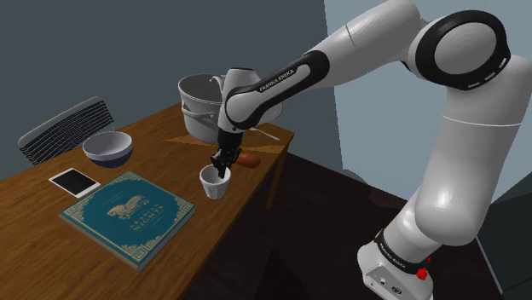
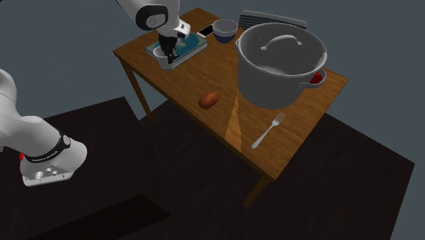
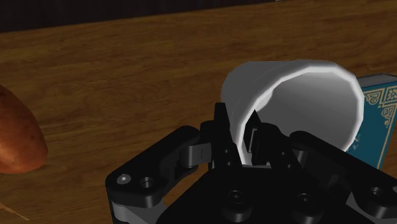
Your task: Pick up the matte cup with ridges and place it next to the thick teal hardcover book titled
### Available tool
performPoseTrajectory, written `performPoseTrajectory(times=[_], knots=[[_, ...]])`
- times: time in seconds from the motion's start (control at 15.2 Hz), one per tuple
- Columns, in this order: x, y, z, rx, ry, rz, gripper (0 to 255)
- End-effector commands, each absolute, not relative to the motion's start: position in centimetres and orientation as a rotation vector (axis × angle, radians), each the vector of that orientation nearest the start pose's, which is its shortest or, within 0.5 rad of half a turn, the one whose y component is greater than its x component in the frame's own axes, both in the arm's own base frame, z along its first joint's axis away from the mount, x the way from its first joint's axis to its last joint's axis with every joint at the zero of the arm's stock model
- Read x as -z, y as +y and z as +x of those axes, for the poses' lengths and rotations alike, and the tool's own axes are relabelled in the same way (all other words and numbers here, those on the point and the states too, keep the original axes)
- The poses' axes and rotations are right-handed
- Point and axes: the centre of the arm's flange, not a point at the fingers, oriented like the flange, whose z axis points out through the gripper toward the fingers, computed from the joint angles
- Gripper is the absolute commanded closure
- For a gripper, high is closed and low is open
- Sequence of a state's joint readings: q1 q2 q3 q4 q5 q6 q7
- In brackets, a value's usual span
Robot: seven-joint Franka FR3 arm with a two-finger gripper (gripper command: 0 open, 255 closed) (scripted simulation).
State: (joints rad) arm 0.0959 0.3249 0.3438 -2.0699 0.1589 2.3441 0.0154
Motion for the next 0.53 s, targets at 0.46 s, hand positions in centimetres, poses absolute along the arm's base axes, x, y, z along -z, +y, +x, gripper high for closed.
performPoseTrajectory(times=[0.46], knots=[[-23.3,24.8,53.0,-0.125,-0.433,-2.901,255]])
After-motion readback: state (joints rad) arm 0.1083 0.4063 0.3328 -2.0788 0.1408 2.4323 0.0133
